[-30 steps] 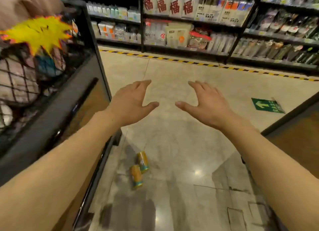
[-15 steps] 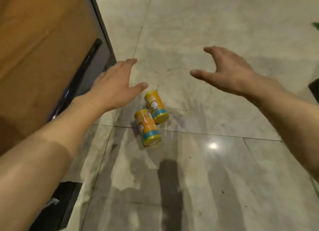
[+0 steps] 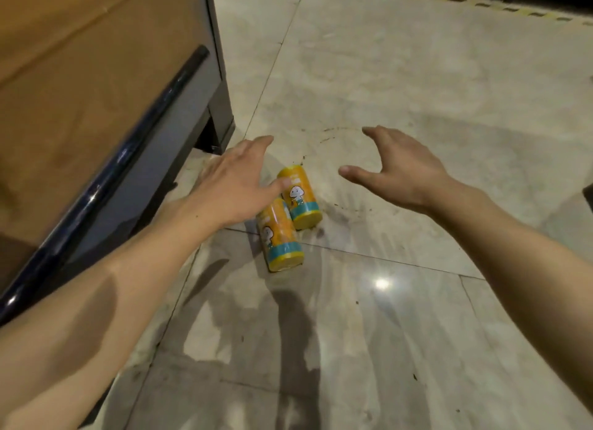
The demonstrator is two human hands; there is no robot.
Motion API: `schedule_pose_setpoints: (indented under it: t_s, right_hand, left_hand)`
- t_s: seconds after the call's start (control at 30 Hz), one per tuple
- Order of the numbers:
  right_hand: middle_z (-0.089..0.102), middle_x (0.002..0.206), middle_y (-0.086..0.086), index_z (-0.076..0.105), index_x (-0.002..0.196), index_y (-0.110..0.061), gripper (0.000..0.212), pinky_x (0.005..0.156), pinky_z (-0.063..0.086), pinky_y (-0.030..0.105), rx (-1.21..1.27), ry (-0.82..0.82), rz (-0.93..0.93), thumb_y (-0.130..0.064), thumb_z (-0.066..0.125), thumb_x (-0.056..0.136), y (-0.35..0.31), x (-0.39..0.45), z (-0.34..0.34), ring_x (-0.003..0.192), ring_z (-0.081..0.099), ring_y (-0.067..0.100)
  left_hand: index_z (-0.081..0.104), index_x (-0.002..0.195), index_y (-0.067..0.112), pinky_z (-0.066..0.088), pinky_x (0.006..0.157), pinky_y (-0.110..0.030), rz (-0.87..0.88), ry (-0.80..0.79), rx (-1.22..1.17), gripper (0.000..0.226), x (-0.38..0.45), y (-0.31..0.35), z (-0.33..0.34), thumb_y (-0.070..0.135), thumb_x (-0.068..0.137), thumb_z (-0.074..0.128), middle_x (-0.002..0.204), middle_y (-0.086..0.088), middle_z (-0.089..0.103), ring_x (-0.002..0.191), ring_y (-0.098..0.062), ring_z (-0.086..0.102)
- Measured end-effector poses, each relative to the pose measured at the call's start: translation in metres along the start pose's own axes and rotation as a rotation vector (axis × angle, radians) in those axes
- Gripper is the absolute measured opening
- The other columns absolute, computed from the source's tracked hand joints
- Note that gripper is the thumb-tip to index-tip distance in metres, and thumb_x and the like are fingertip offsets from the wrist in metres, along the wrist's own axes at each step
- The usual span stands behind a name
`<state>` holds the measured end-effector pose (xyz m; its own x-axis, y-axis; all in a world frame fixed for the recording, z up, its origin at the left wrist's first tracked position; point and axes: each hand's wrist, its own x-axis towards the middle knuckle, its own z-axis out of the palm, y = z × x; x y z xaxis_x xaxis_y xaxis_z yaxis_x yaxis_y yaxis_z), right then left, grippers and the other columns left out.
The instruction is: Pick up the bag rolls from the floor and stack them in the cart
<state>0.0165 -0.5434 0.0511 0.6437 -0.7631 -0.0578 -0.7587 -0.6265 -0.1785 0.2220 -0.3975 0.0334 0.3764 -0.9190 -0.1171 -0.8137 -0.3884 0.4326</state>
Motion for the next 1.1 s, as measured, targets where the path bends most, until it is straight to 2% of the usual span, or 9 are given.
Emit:
schedule_pose_setpoints:
  t_s: [0.2,0.33,0.5,0.63,0.77,0.97,1.1]
  right_hand:
    - [0.033,0.163,0.007,0.025,0.158,-0.019,0.091,0.110,0.037,0.047,0.009,-0.145,0.030,-0.072,0.050,0.090,-0.027,0.033,0.039,0.146,0.036,0.031]
    - [0.046,0.152,0.015,0.030,0.155,-0.015,0.092,0.099,0.045,0.047,0.117,-0.221,0.149,-0.071,0.058,0.087,-0.044,0.056,0.079,0.134,0.048,0.036]
    - [0.052,0.141,0.021,0.040,0.145,-0.006,0.088,0.100,0.049,0.050,0.308,-0.267,0.299,-0.066,0.063,0.085,-0.060,0.083,0.125,0.125,0.053,0.040]
    - [0.050,0.140,0.022,0.037,0.143,-0.008,0.092,0.102,0.047,0.055,0.468,-0.238,0.468,-0.067,0.069,0.080,-0.072,0.097,0.154,0.125,0.051,0.041]
    - [0.046,0.144,0.023,0.030,0.148,-0.006,0.106,0.107,0.043,0.056,0.490,-0.231,0.576,-0.071,0.073,0.074,-0.074,0.105,0.172,0.130,0.047,0.043]
    - [0.055,0.135,0.021,0.043,0.137,-0.008,0.081,0.096,0.047,0.047,0.606,-0.128,0.553,-0.061,0.069,0.082,-0.066,0.098,0.168,0.121,0.054,0.042]
    - [0.059,0.128,0.015,0.049,0.132,-0.011,0.076,0.096,0.051,0.045,0.800,-0.021,0.543,-0.059,0.072,0.079,-0.055,0.085,0.151,0.114,0.058,0.037]
  left_hand:
    - [0.015,0.158,0.032,0.029,0.118,-0.044,-0.035,-0.016,0.017,0.082,-0.019,-0.034,0.002,0.059,0.092,0.056,0.165,0.003,0.024,0.150,-0.022,0.027]
    - [0.014,0.158,0.032,0.029,0.117,-0.043,-0.096,-0.023,-0.023,0.083,-0.031,-0.057,0.010,0.059,0.093,0.058,0.165,0.004,0.024,0.150,-0.021,0.027]
    - [0.015,0.158,0.032,0.031,0.116,-0.043,-0.156,-0.017,-0.040,0.082,-0.053,-0.082,0.019,0.058,0.093,0.058,0.163,0.004,0.028,0.148,-0.020,0.031]
    - [0.012,0.160,0.030,0.030,0.117,-0.043,-0.204,-0.058,-0.029,0.083,-0.068,-0.100,0.021,0.060,0.095,0.053,0.164,0.004,0.024,0.150,-0.018,0.027]
    - [0.011,0.160,0.029,0.031,0.116,-0.040,-0.200,-0.079,0.003,0.082,-0.075,-0.102,0.023,0.059,0.095,0.052,0.164,0.005,0.024,0.150,-0.017,0.027]
    - [0.013,0.159,0.030,0.027,0.117,-0.042,-0.218,-0.085,-0.040,0.081,-0.066,-0.093,0.032,0.058,0.095,0.054,0.164,0.005,0.024,0.150,-0.018,0.026]
    - [0.020,0.157,0.032,0.032,0.116,-0.042,-0.276,-0.071,-0.207,0.080,-0.050,-0.074,0.053,0.060,0.092,0.057,0.160,0.005,0.032,0.148,-0.019,0.030]
